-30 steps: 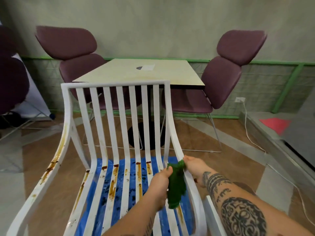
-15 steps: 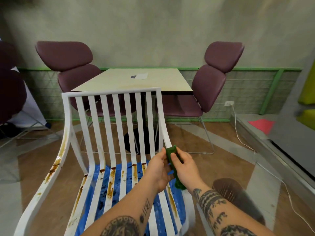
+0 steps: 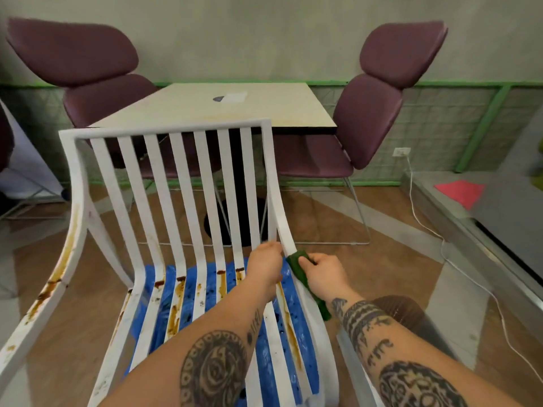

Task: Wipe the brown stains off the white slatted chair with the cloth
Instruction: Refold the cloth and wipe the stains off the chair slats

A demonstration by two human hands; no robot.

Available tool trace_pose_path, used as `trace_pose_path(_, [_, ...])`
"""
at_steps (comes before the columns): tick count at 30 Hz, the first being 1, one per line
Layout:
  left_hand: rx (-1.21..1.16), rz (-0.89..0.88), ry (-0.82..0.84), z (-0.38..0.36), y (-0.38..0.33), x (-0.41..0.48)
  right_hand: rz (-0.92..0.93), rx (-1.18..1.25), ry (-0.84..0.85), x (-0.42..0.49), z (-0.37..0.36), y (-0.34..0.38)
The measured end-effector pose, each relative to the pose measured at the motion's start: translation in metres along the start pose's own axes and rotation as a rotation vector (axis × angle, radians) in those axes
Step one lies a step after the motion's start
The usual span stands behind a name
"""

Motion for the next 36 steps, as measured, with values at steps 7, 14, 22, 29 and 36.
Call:
trace_pose_path(7, [-0.082, 0.025, 0.045, -0.007, -0.012, 0.039, -0.058, -0.096, -0.031, 0.062, -0.018, 0.011])
trace_pose_path(14, [0.124, -0.162, -0.025, -0.015, -0.005, 0.063, 0.007, -0.195, -0.014, 0.109, -0.042, 0.057])
trace_pose_path(22, [0.107, -0.214, 0.044, -0.016, 0.0, 0.046, 0.004, -0.202, 0.053, 0.08, -0.033, 0.042])
trace_pose_path(29, [0.366, -0.292, 0.016, -0.008, 0.027, 0.009, -0.056, -0.283, 0.08, 0.03, -0.013, 0.019])
trace_pose_path(36, [0.488, -0.183, -0.001, 0.039, 0.075, -0.016, -0.099, -0.361, 0.123, -0.013, -0.001, 0.013])
Point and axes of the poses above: each hand's wrist, its own x-axis towards the middle knuckle, its own z-axis out of the back of the hand, y = z × x, the point moved 8 cm from there along x, towards the middle knuckle, and after that the axes turned 14 degrees about x, right-handed, at the moved point
